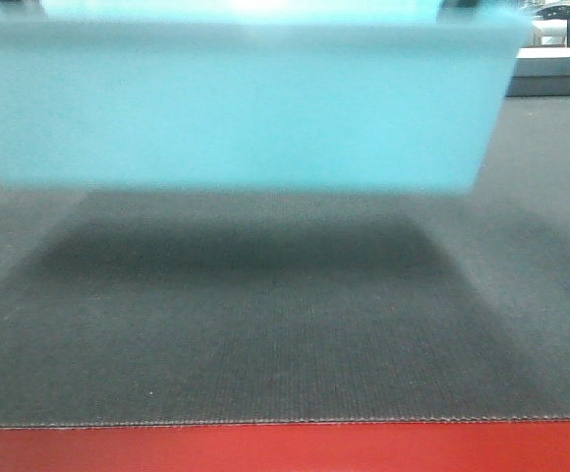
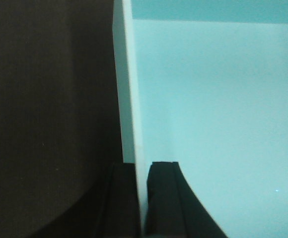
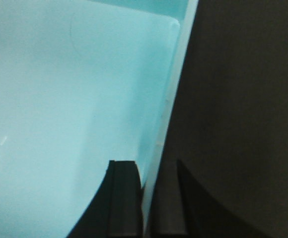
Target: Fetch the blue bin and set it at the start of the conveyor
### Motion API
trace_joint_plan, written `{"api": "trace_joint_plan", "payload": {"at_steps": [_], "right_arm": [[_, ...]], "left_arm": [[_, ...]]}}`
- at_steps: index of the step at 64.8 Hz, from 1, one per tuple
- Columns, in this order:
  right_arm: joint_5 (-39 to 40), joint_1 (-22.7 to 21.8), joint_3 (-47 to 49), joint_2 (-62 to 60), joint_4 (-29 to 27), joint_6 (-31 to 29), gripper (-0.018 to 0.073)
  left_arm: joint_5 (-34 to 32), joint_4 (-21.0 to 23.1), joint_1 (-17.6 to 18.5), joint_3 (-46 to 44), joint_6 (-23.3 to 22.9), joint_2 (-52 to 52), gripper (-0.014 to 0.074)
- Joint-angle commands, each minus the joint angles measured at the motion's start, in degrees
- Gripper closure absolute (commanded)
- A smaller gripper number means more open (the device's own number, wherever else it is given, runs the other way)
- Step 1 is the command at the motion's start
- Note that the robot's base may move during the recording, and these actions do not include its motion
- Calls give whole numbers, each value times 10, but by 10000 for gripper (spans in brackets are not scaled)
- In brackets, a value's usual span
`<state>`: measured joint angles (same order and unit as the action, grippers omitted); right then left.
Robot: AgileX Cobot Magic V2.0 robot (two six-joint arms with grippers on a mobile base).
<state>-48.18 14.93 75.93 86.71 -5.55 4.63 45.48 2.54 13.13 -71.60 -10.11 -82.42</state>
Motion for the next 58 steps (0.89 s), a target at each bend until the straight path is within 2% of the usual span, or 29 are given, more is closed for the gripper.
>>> {"api": "trace_joint_plan", "payload": {"at_steps": [1,9,14,21,25,29,31,42,49,58], "right_arm": [[29,-5,-18,8,37,-15,711],[28,-5,-19,23,37,-7,692],[26,-5,-19,27,37,-6,578],[19,-5,-16,27,36,-6,326],[17,-5,-16,27,36,-6,145],[17,-5,-16,24,36,-5,21],[17,-5,-16,21,36,-2,-20],[14,-6,0,-5,41,-2,45],[16,-19,6,-30,45,-2,154],[-4,-61,6,-57,49,-2,390]], "left_arm": [[-47,-32,-4,24,8,-5,708],[-47,-39,-4,35,8,-14,692],[-43,-45,-4,35,9,-15,610],[-40,-45,-4,35,10,-15,360],[-40,-45,-4,35,10,-14,155],[-37,-45,-4,35,10,-12,-39],[-35,-45,-4,33,10,-11,-19],[-23,-52,-4,33,10,24,113],[-9,-92,-4,33,10,60,223],[11,-121,-24,41,10,100,435]]}}
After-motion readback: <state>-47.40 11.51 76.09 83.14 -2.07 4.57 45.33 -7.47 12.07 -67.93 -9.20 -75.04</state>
